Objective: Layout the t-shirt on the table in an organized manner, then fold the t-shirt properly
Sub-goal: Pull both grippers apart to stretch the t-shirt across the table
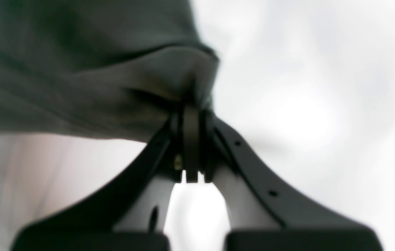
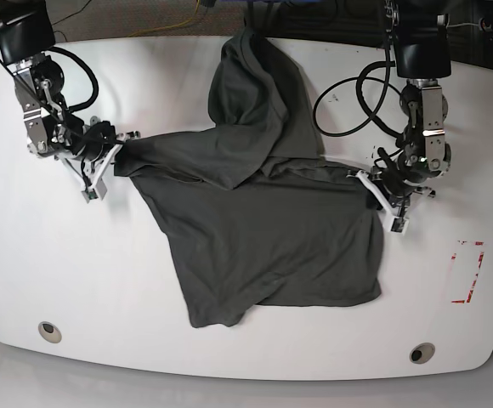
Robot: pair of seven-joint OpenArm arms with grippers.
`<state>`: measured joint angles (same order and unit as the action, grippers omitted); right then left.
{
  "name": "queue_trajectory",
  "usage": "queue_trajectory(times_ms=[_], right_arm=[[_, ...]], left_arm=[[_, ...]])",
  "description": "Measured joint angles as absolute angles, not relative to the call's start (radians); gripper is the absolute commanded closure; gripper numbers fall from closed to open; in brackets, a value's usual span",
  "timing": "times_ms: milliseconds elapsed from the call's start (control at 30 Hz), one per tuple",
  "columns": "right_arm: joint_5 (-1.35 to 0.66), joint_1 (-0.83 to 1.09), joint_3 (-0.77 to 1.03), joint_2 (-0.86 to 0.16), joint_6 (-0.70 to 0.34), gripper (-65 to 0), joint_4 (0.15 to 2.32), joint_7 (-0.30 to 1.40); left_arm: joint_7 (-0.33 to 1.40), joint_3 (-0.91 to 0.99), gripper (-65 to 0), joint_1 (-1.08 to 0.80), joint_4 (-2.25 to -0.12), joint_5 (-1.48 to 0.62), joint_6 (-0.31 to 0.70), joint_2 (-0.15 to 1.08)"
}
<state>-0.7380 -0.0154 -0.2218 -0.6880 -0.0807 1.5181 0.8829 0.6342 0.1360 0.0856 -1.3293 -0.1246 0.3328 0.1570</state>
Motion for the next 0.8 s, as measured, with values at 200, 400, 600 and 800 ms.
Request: queue_trajectory(times_ms=[200, 400, 600, 800], right_arm=[[-0.738, -0.118, -0.223, -0.686, -0.081, 0.0, 1.438, 0.884], [-0.740, -0.231, -0.224, -0.683, -0.126, 0.0, 1.365, 0.886], [-0.688, -0.322, -0.225, -0.653, -0.205, 0.0, 1.318, 0.887], [-0.513, -0.375, -0.262, -0.625, -0.258, 0.0, 1.264, 0.883]], left_arm=[[0.662, 0.209, -2.6, 0.008, -1.415, -0.128, 0.333, 0.157], [0.740, 0.289, -2.6, -0.057, -1.516, -0.130, 0.338, 0.149], [0.769, 0.326, -2.6, -0.133, -1.620, -0.123, 0.336, 0.137], [0.800, 0.372, -2.6, -0.202, -1.731, -0.136, 0.340, 0.098]])
